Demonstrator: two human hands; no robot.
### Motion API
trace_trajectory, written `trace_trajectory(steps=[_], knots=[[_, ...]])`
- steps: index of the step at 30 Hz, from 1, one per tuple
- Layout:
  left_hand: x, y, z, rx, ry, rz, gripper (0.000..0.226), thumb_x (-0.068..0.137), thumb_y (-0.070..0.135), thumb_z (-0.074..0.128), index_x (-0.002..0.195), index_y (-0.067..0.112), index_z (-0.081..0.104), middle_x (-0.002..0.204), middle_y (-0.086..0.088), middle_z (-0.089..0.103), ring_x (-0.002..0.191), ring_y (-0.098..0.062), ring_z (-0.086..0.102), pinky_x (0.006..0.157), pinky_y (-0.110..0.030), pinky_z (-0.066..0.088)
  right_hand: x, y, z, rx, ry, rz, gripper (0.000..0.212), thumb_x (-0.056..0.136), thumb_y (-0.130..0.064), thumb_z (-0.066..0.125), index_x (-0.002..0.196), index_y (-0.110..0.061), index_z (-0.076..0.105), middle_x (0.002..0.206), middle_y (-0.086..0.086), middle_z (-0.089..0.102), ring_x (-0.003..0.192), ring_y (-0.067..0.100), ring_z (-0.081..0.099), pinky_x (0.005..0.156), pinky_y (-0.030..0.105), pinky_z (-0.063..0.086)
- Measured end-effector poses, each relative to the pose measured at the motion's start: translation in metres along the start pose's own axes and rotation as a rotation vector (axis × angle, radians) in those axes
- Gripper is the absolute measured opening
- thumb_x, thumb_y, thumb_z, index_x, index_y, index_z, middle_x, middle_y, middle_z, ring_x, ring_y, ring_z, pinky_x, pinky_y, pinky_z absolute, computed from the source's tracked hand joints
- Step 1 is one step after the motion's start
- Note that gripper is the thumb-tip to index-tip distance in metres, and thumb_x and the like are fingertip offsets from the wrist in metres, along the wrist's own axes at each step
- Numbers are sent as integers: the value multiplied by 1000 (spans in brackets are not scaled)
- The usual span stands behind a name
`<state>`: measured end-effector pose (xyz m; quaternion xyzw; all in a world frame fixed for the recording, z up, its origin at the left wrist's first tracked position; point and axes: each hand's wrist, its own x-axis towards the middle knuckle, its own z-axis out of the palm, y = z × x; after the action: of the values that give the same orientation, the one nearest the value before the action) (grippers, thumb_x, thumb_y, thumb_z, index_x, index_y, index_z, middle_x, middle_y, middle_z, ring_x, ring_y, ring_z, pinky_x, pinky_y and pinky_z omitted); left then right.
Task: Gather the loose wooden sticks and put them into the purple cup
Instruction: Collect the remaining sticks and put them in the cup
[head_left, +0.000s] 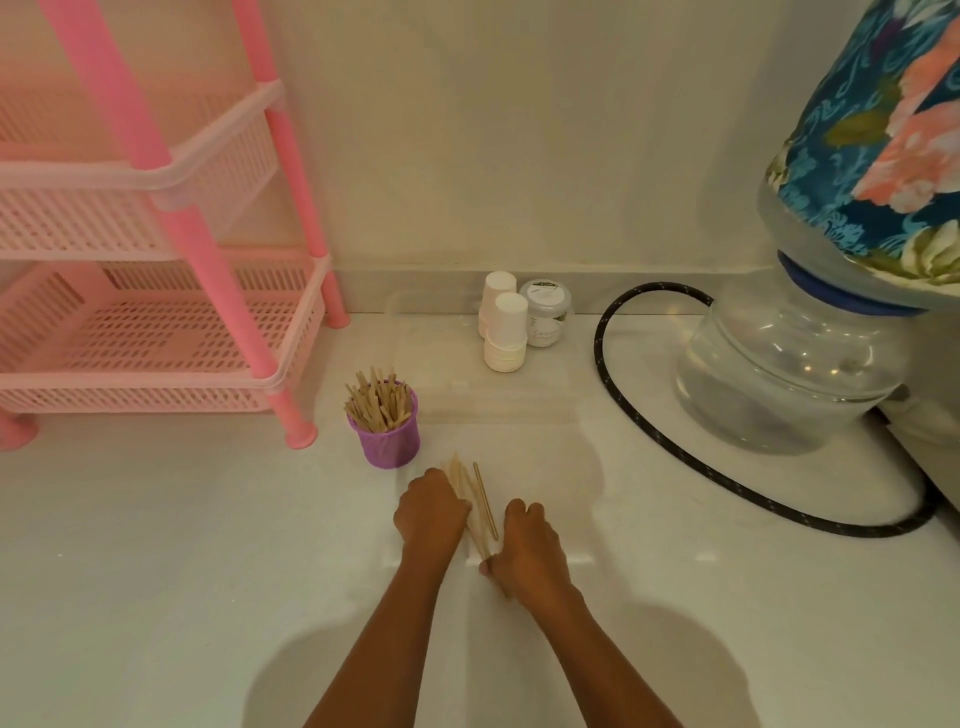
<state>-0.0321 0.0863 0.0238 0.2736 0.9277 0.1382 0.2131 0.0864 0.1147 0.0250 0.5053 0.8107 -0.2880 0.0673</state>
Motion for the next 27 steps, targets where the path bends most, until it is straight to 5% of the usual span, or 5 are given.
trace_trajectory(steps=[4,10,14,18,27], knots=[[5,-9,-6,-61,-33,-35,28,81,28,74,102,14,63,98,-3,67,84,-17,63,69,-27,50,10,8,-7,38,131,-12,25,89,-17,63,110,-10,52,113,8,56,98,23,59,69,25,41],[-3,-16,-5,-166,-55,-91,29,78,28,77,99,13,65,92,-1,66,77,-14,57,69,-25,46,28,0,-13,81,169,11,14,88,-18,65,100,-10,66,101,6,68,89,21,66,74,27,54],[-9,-14,-4,-82,-17,-81,47,75,48,76,103,17,54,96,2,61,82,-13,57,67,-24,43,39,-7,-19,140,185,25,25,87,-27,67,103,-8,65,106,7,64,95,23,64,73,28,51],[-9,-5,-2,-18,14,-79,43,80,43,74,109,15,57,105,-3,65,92,-18,65,77,-27,53,48,-23,-18,68,169,43,48,81,-40,72,113,-6,59,121,10,49,113,24,50,80,29,46],[-3,7,-4,-75,20,-76,24,89,20,65,109,9,59,107,-9,66,95,-22,65,77,-27,51,43,-38,-1,-99,207,-92,18,93,-4,55,109,-3,63,114,14,60,105,26,57,80,30,49]])
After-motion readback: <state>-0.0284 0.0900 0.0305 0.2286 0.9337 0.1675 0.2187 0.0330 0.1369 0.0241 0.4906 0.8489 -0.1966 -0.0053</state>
